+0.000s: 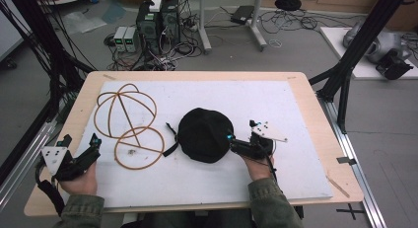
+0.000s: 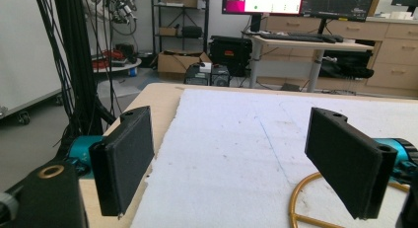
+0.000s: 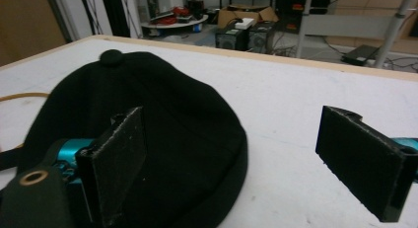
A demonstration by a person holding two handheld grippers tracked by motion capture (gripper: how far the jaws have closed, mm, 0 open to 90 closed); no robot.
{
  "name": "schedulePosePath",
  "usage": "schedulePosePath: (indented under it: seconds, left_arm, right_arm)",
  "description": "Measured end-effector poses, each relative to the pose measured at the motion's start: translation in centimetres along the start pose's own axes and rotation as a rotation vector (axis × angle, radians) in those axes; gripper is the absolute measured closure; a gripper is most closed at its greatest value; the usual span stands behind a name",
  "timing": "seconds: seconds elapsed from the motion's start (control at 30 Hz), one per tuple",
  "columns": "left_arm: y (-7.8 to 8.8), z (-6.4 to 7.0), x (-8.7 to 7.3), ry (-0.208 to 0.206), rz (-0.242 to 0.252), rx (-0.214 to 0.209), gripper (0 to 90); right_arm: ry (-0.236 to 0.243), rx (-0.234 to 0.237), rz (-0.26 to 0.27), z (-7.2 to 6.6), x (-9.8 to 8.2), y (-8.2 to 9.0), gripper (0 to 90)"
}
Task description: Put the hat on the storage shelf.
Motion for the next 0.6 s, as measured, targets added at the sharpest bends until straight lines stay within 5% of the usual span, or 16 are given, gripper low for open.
schedulePosePath:
  seconds: [0.6]
  left_arm:
    - [0.0,-0.3,-0.1,-0.005,-0.003,0.011,19.0]
  right_arm:
    - [0.044,0.081,-0.064,-4.2,-0.5,-2.7,11.4]
Point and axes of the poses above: each handheld gripper's, and its own axes: y roughly backward along the jaws, x roughly out of its top, z roughly to its right, the point moved 8 cm from there along -y, roughly forward along the jaws, and after that the axes turned 1 degree about x, right-handed, at the moved point
